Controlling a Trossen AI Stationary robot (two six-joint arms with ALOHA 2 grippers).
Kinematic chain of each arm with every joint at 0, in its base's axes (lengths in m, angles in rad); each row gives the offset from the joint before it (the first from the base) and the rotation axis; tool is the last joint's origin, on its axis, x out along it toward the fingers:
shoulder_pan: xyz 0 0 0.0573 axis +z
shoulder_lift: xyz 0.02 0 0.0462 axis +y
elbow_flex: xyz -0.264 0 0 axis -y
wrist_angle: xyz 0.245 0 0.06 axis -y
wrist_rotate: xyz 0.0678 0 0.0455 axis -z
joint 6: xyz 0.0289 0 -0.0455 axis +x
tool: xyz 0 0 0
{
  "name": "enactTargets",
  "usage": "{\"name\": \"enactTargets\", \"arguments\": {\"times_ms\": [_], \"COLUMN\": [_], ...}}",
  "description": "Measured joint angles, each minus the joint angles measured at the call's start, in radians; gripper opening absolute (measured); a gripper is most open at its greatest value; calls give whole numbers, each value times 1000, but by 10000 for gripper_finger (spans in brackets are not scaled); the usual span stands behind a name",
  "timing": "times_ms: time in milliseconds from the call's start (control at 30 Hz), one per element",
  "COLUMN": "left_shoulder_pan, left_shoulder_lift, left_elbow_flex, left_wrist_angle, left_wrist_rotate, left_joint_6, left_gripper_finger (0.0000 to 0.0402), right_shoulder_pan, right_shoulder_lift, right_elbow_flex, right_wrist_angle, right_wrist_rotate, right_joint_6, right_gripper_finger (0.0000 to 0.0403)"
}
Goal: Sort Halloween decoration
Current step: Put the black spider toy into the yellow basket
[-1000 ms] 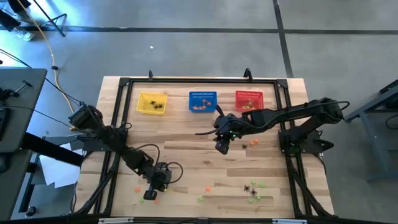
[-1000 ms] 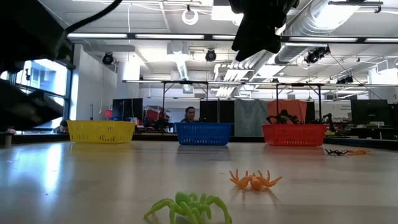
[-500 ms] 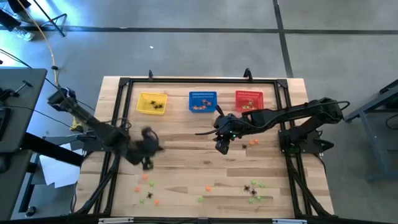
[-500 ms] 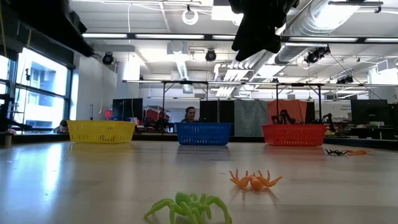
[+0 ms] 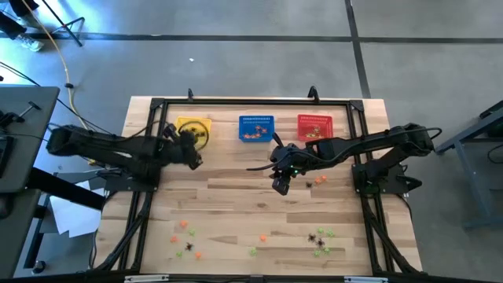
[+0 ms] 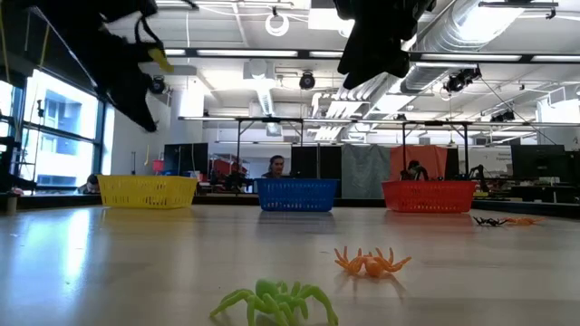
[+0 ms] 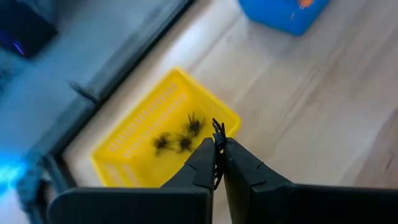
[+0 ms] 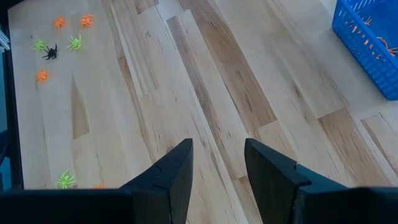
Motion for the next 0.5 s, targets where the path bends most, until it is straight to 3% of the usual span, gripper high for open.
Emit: {"name": "enactTargets", "arguments": {"times_ms": [167, 367, 500], "left_shoulder_pan": [222, 427, 520], "left_shoulder_lift": [1, 2, 20], "left_elbow_flex": [-79, -130, -130], "left_wrist_angle": [167, 317, 361], "left_wrist_rotate": [238, 412, 464], "left_joint_6": [154, 255, 292], "left_gripper_finger": [5, 5, 5], "right_shoulder_pan": [0, 0, 0], "right_shoulder_lift": [0, 0, 0], "right_elbow_flex": [0, 0, 0], "right_wrist_angle": [0, 0, 0], "right_wrist_rotate": [0, 0, 0], "right_joint_6": [0, 0, 0], "right_gripper_finger": [142, 142, 142]}}
